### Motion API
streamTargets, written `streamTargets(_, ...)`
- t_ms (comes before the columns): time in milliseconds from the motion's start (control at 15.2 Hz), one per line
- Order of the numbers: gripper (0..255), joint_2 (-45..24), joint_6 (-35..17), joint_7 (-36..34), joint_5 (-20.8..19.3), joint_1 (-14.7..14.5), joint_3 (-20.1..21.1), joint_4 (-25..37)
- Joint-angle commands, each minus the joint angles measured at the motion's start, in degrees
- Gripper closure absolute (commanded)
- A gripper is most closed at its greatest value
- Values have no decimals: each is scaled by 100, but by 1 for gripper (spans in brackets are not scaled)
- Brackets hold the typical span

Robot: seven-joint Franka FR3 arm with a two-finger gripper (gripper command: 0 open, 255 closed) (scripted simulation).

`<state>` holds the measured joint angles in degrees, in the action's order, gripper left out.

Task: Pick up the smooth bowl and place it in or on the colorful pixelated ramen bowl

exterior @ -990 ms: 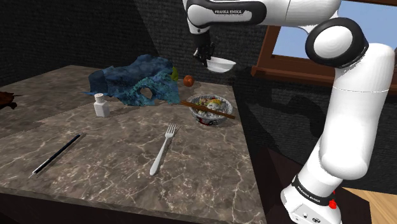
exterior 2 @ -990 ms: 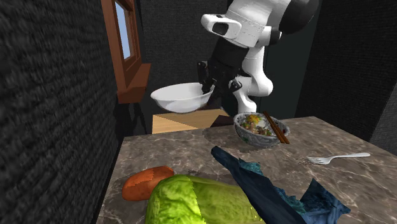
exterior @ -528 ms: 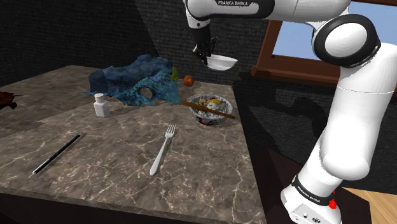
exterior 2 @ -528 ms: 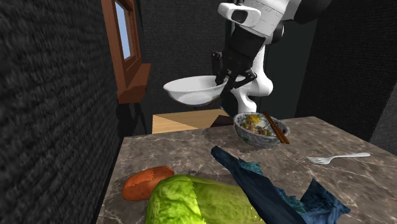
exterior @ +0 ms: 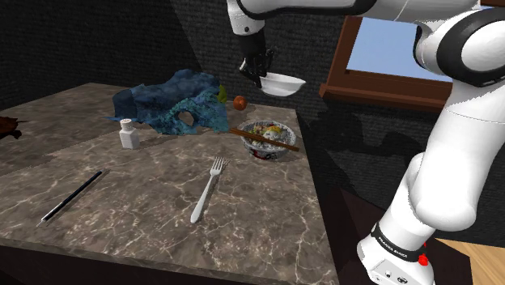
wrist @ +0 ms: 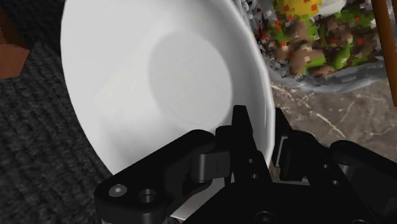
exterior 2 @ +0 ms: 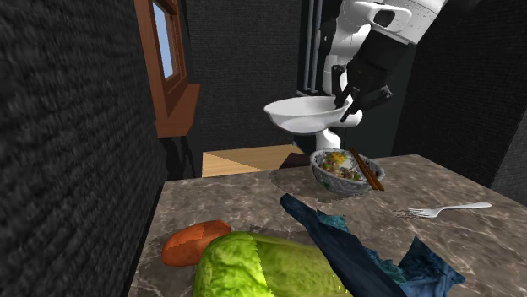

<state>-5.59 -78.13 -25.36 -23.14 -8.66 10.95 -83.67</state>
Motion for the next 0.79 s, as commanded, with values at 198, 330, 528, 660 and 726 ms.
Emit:
streamTargets(198,255,271,262,-574,153,-319,283,-230)
streamTargets(330,255,324,388,-818,217,-455,411,-248)
streamTargets(528,255,378,439,-1092,297,-591,539,-343)
streamTargets(660,255,425,277,-1132,321,-580,531,-553)
streamTargets(726,255,445,198,-1152,331,-575,527,-655)
